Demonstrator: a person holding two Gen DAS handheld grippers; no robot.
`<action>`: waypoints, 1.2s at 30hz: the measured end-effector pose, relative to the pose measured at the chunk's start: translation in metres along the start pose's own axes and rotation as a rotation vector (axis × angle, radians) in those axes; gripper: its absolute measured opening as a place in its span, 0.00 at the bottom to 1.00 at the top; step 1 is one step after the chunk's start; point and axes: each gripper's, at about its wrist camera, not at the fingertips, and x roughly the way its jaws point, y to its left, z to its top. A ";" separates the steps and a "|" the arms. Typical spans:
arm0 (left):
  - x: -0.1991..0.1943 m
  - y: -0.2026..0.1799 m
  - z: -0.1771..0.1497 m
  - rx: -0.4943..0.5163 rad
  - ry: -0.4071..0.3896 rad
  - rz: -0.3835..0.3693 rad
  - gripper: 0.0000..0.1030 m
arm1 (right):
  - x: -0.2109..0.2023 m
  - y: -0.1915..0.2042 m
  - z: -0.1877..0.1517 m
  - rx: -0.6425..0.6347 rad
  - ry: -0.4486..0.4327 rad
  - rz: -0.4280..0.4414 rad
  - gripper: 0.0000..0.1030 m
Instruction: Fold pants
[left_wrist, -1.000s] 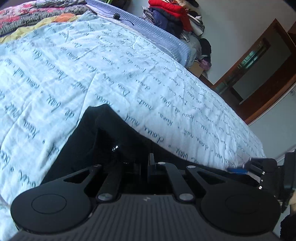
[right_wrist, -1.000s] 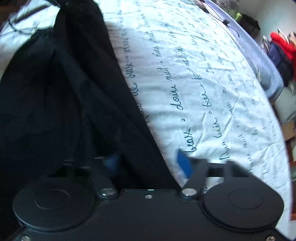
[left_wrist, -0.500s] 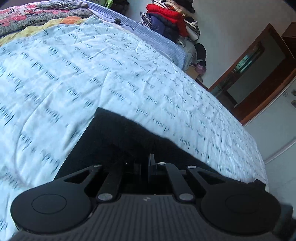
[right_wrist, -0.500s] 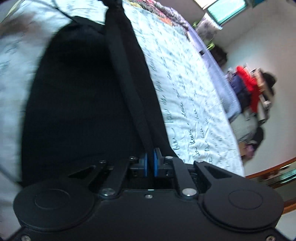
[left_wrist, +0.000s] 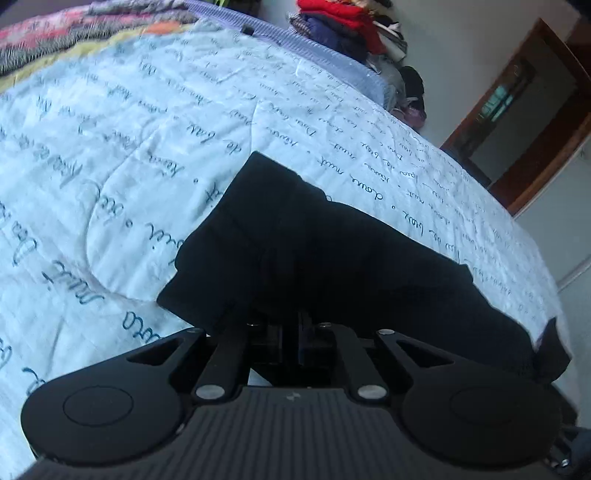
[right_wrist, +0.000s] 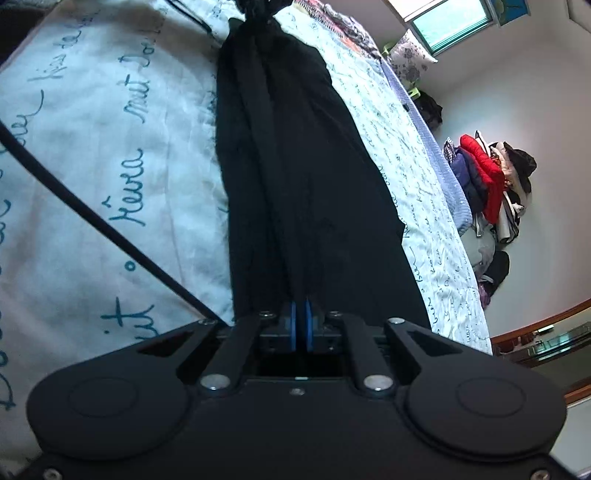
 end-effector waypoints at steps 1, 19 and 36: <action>-0.001 0.001 -0.001 0.004 -0.001 0.004 0.11 | -0.003 0.004 0.001 -0.010 -0.001 -0.003 0.06; -0.074 -0.027 -0.013 0.176 -0.029 0.151 0.51 | -0.170 -0.015 -0.108 0.537 0.070 0.415 0.37; -0.008 -0.285 -0.142 1.154 0.016 -0.298 0.72 | -0.105 -0.160 -0.226 1.423 -0.154 -0.231 0.74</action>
